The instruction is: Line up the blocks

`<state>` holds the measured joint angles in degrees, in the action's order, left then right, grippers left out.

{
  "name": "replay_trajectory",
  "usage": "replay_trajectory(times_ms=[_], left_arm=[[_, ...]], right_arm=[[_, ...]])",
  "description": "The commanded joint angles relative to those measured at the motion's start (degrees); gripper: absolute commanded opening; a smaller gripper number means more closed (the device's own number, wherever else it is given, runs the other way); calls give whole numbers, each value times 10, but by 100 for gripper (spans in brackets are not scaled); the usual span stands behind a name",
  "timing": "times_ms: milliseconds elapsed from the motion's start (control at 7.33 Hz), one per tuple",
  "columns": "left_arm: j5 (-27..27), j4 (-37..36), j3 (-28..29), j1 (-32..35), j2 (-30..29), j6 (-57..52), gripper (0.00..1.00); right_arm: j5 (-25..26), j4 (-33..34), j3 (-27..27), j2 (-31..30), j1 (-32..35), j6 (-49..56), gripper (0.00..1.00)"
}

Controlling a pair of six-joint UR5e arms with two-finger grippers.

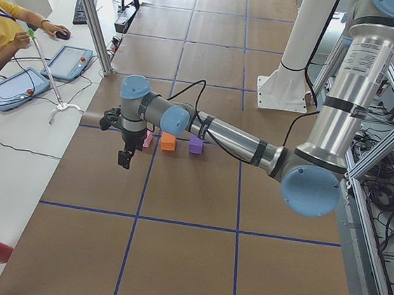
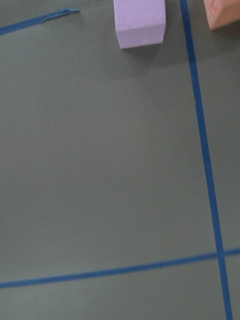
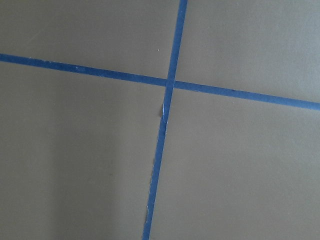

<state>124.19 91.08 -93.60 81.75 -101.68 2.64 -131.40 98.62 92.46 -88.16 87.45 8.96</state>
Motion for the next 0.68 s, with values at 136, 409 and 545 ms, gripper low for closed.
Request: replay_trajectory(times_ms=[136, 409, 545], left_arm=[[6, -12, 11, 76, 75, -84, 100], [0, -15, 1, 75, 75, -80, 100], [0, -14, 4, 74, 66, -80, 100]], right_arm=[[0, 0, 0, 0, 0, 0, 100], [0, 0, 0, 0, 0, 0, 100], [0, 0, 0, -1, 0, 0, 100]])
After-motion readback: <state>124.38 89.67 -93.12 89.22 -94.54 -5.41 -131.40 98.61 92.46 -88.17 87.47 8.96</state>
